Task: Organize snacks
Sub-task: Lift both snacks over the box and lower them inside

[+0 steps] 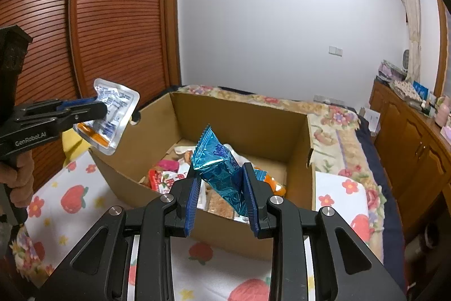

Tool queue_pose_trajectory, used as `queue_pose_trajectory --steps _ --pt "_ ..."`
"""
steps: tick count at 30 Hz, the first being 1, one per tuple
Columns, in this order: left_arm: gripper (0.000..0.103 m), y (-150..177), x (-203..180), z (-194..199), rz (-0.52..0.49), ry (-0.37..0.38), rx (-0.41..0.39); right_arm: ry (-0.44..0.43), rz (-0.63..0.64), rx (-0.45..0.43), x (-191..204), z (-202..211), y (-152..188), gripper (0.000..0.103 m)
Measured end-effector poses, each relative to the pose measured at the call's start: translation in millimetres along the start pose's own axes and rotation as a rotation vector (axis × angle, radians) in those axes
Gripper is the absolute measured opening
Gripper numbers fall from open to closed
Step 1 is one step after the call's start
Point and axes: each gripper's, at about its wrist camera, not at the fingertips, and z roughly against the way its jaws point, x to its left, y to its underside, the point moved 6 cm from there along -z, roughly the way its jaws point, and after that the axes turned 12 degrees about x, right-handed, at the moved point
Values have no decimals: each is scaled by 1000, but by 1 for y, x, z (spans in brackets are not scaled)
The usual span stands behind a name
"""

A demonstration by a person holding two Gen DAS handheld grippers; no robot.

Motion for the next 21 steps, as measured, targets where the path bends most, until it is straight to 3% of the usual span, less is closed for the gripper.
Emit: queue_pose_trajectory --steps 10,21 --pt "18 3 8 -33 33 1 74 4 -40 51 -12 -29 -3 28" --pt "18 14 1 -52 22 10 121 -48 -107 85 -16 -51 -1 28"
